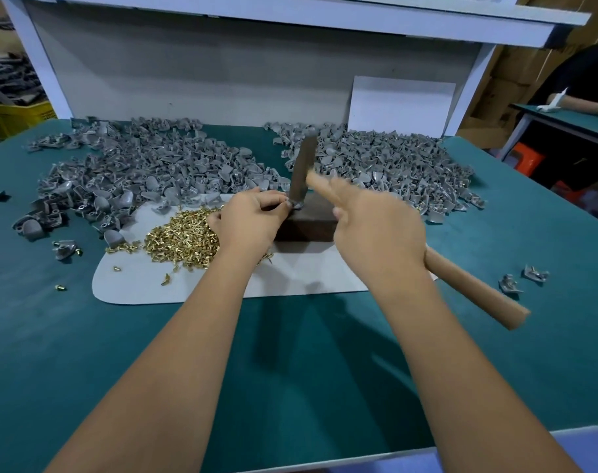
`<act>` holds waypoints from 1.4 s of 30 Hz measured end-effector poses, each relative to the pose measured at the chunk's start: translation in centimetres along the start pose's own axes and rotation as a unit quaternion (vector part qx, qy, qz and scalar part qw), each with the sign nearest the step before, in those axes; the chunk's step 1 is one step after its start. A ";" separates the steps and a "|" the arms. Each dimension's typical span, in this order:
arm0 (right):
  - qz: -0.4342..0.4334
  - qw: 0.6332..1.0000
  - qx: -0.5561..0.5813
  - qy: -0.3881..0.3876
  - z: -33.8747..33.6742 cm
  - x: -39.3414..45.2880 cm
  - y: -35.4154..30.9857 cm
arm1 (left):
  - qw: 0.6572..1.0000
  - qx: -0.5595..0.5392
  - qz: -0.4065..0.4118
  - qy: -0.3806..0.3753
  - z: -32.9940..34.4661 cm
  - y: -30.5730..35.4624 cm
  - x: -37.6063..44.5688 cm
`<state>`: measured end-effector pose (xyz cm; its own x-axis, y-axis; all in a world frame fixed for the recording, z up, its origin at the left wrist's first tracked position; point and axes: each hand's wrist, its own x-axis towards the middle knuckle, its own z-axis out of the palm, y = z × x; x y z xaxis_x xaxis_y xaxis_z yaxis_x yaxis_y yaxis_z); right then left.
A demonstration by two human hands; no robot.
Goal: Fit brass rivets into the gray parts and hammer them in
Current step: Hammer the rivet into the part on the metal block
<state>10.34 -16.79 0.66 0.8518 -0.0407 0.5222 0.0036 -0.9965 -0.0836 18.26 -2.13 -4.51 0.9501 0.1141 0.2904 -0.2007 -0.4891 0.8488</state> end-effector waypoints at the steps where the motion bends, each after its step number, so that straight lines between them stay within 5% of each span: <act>1: -0.012 1.000 -0.006 -0.022 0.0 0.0 0.0 | 1.000 -0.020 0.007 -0.010 0.0 0.0 -0.1; 10: 0.121 0.984 0.113 0.060 -0.1 4.1 0.5 | 0.996 0.089 0.000 0.018 0.1 -0.1 -0.2; 19: 0.216 0.969 0.105 -0.053 4.7 1.3 3.2 | 1.000 0.018 -0.003 -0.003 0.0 -0.6 -0.2; 24: 0.215 0.971 0.058 -0.090 5.0 1.0 3.5 | 1.000 -0.005 -0.015 -0.001 0.0 -0.3 -0.2; 42: 0.151 0.987 0.028 0.045 5.1 1.1 2.8 | 0.996 -0.048 0.045 -0.054 -1.5 0.9 -1.1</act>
<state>13.97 -19.25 -3.28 0.7688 -0.3433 0.5396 -0.2118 -0.9328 -0.2916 16.67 -1.39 -3.40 0.9461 -0.0232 0.3231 -0.3041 -0.4069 0.8614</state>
